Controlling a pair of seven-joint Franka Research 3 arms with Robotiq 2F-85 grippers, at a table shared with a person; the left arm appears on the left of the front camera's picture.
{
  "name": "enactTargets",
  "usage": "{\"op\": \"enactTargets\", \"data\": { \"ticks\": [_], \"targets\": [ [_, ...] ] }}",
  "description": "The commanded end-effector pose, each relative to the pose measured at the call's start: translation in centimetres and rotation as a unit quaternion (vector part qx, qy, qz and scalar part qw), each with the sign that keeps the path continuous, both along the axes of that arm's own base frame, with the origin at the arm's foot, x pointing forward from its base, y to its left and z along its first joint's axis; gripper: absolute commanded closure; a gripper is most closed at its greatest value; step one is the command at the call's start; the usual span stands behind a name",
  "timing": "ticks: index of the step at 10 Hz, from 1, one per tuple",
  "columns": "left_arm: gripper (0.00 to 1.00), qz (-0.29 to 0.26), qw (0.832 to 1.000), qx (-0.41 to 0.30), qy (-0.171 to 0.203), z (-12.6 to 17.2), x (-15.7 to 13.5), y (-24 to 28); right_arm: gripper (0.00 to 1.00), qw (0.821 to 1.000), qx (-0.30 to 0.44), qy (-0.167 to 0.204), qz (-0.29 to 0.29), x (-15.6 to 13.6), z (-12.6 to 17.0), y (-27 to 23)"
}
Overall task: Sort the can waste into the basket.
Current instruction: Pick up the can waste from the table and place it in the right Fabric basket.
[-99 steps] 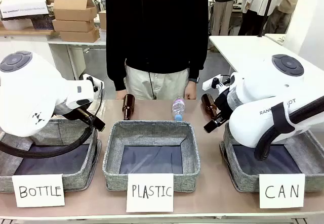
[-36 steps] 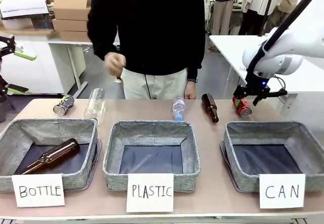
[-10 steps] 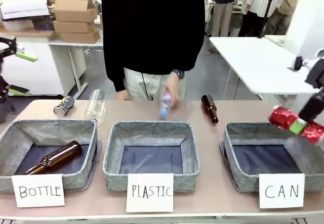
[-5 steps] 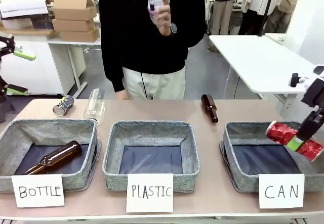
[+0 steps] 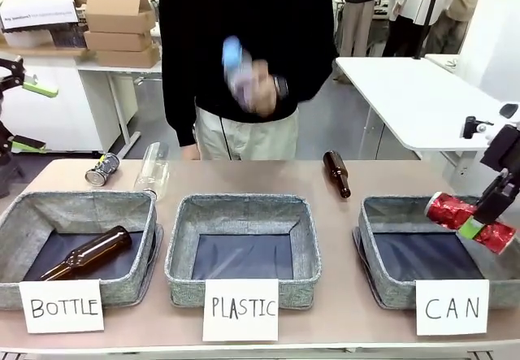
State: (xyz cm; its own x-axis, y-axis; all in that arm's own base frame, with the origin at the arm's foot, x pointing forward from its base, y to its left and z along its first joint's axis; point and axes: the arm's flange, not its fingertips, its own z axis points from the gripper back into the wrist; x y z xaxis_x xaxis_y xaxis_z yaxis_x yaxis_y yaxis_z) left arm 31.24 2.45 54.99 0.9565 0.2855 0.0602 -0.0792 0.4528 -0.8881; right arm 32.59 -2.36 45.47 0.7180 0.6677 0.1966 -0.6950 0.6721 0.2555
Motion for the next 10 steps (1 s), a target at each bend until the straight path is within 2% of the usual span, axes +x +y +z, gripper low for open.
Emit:
{"op": "enactTargets", "data": {
  "ticks": [1, 4, 6, 7, 8, 9, 10],
  "targets": [
    [0.0, -0.005, 1.0, -0.009, -0.01, 0.0, 0.0, -0.1, 0.0, 0.999, 0.014, -0.027, 0.014, -0.6, -0.7, -0.3],
    [0.0, -0.005, 1.0, -0.009, -0.01, 0.0, 0.0, -0.1, 0.0, 0.999, 0.019, -0.039, 0.03, -0.7, -0.6, -0.1],
    [0.0, -0.005, 1.0, -0.009, -0.01, 0.0, 0.0, -0.1, 0.0, 0.999, 0.02, -0.03, 0.03, -0.4, -0.5, 0.1],
    [0.0, -0.005, 1.0, -0.009, -0.01, 0.0, 0.0, -0.1, 0.0, 0.998, 0.048, -0.025, 0.03, -0.2, -0.2, 0.1],
    [0.0, -0.005, 1.0, -0.009, -0.01, 0.0, 0.0, -0.1, 0.0, 0.955, 0.286, 0.029, -0.075, 0.3, 2.1, 0.3],
    [0.0, -0.005, 1.0, -0.009, -0.01, 0.0, 0.0, -0.1, 0.0, 0.863, 0.477, 0.129, -0.106, 0.4, 4.4, -0.7],
    [0.0, -0.005, 1.0, -0.009, -0.01, 0.0, 0.0, -0.1, 0.0, 0.801, 0.561, 0.195, -0.075, 0.7, 5.3, -2.3]
  ]
}}
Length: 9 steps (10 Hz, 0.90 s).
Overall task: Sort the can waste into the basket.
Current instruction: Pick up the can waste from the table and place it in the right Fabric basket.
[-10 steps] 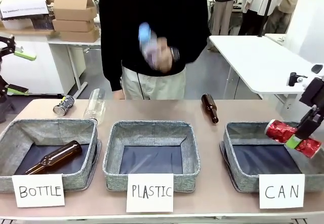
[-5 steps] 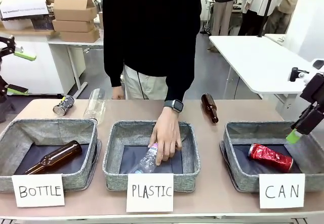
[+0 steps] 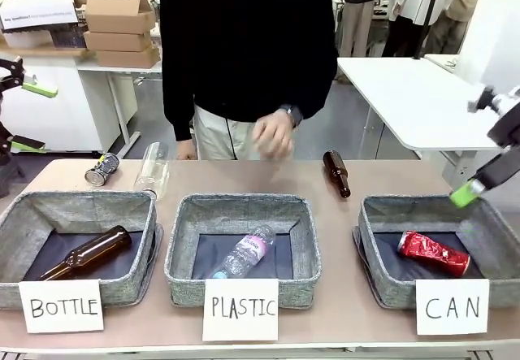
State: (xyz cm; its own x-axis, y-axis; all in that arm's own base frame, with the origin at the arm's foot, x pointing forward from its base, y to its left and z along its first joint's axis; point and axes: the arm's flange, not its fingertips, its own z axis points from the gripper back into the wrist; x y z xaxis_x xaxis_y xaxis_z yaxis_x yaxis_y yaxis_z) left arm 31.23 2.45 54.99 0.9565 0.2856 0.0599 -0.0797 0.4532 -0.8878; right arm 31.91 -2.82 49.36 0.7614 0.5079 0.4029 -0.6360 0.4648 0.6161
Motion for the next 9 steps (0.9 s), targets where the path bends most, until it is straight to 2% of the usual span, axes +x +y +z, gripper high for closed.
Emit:
{"op": "enactTargets", "data": {
  "ticks": [1, 2, 3, 4, 5, 9],
  "targets": [
    [0.0, -0.005, 1.0, -0.01, -0.011, 0.0, 0.0, -0.1, 0.0, 0.879, 0.437, 0.186, -0.042, 2.0, 1.7, -3.6],
    [0.0, -0.005, 1.0, -0.01, -0.011, 0.0, 0.0, -0.1, 0.0, 0.835, 0.505, 0.219, -0.028, 2.9, 1.3, -5.0],
    [0.0, -0.005, 1.0, -0.01, -0.011, 0.0, 0.0, -0.1, 0.0, 0.802, 0.559, 0.208, -0.014, 3.0, 0.7, -6.2],
    [0.0, -0.005, 1.0, -0.01, -0.011, 0.0, 0.0, -0.1, 0.0, 0.821, 0.543, 0.177, -0.029, 3.0, 0.4, -5.7],
    [0.0, -0.005, 1.0, -0.01, -0.011, 0.0, 0.0, -0.1, 0.0, 0.97, 0.232, 0.072, 0.024, 1.0, 2.0, -4.8],
    [0.0, -0.005, 1.0, -0.01, -0.011, 0.0, 0.0, -0.1, 0.0, 0.97, 0.232, 0.072, 0.024, 1.0, 2.0, -4.8]
  ]
}}
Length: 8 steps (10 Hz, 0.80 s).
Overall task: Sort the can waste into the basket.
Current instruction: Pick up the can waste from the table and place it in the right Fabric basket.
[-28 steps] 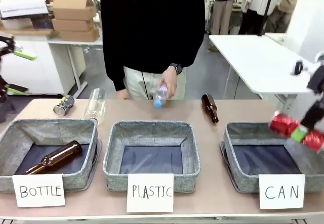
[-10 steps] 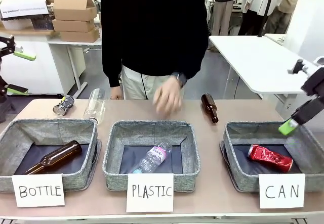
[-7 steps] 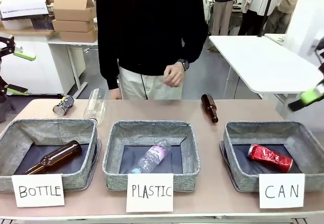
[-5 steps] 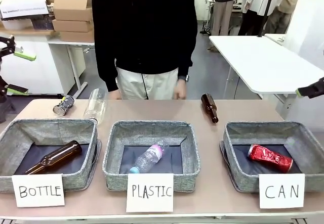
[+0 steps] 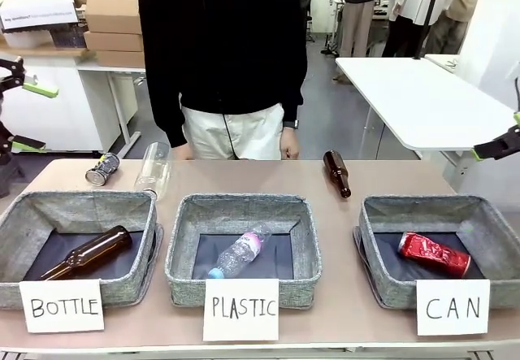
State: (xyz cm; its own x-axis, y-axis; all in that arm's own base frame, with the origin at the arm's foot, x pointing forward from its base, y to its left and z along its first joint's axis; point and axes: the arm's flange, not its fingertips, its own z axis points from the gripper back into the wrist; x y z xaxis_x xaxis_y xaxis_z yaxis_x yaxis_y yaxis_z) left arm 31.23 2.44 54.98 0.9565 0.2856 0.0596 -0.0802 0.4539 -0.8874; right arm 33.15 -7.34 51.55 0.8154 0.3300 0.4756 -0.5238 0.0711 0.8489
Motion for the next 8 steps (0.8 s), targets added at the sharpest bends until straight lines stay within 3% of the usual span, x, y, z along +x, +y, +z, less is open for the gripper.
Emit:
{"op": "enactTargets", "data": {
  "ticks": [1, 8],
  "targets": [
    [0.0, -0.005, 1.0, -0.01, -0.011, 0.01, 0.05, -0.14, 0.0, 1.0, -0.008, -0.011, -0.003, -0.21, -0.21, -0.23],
    [0.0, 0.0, 1.0, 0.0, 0.0, 0.0, 0.0, 0.0, 0.0, 1.0, -0.008, -0.011, -0.003, -0.21, -0.21, -0.23]
  ]
}}
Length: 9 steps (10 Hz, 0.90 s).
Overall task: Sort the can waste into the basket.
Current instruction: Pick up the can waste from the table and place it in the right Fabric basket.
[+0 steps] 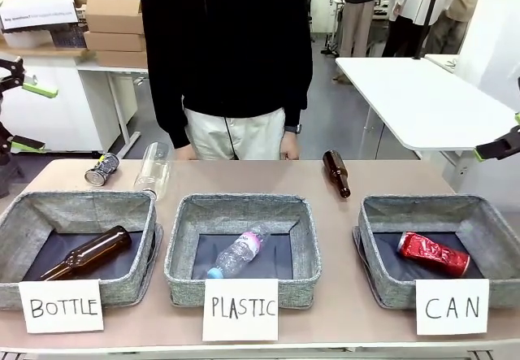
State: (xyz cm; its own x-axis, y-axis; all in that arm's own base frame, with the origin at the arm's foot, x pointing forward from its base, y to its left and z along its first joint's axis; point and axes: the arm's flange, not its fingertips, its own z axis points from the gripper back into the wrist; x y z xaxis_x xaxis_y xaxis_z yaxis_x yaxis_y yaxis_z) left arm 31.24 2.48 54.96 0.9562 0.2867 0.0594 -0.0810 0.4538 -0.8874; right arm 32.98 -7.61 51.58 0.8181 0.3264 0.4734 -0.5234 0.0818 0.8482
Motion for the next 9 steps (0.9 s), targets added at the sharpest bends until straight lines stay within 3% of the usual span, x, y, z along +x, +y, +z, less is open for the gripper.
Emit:
{"op": "enactTargets", "data": {
  "ticks": [1, 2, 3, 4, 5, 6, 7, 8, 9],
  "targets": [
    [0.0, 0.006, 0.987, 0.16, -0.008, 1.7, 0.7, -1.1, 0.0, 1.0, -0.005, -0.011, 0.001, 0.0, -0.2, 0.0],
    [0.0, 0.005, 0.958, 0.287, 0.006, 2.0, 3.6, -2.0, 0.0, 1.0, -0.005, -0.011, 0.001, 0.0, -0.2, 0.0],
    [0.0, -0.012, 0.891, 0.447, 0.076, 0.6, 8.0, -2.3, 0.0, 1.0, -0.005, -0.011, 0.001, 0.0, -0.2, 0.0],
    [0.0, -0.029, 0.824, 0.545, 0.153, -1.7, 11.0, -2.1, 0.0, 1.0, -0.005, -0.011, 0.001, 0.0, -0.2, 0.0],
    [0.0, -0.038, 0.802, 0.559, 0.206, -3.1, 12.7, -1.6, 0.0, 1.0, -0.005, -0.011, 0.001, 0.0, -0.2, 0.0],
    [0.0, -0.026, 0.807, 0.553, 0.204, -3.5, 13.7, -1.0, 0.0, 1.0, -0.005, -0.011, 0.001, 0.0, -0.2, 0.0],
    [0.0, 0.037, 0.861, 0.475, 0.18, -1.6, 14.0, -0.1, 0.0, 1.0, -0.005, -0.011, 0.001, 0.0, -0.2, 0.0],
    [0.0, 0.007, 0.898, 0.432, 0.086, -4.9, 12.7, -1.9, 0.0, 1.0, -0.005, -0.011, 0.001, 0.0, -0.2, 0.0],
    [0.0, 0.007, 0.898, 0.432, 0.086, -4.9, 12.7, -1.9, 0.0, 1.0, -0.005, -0.011, 0.001, 0.0, -0.2, 0.0]
  ]
}}
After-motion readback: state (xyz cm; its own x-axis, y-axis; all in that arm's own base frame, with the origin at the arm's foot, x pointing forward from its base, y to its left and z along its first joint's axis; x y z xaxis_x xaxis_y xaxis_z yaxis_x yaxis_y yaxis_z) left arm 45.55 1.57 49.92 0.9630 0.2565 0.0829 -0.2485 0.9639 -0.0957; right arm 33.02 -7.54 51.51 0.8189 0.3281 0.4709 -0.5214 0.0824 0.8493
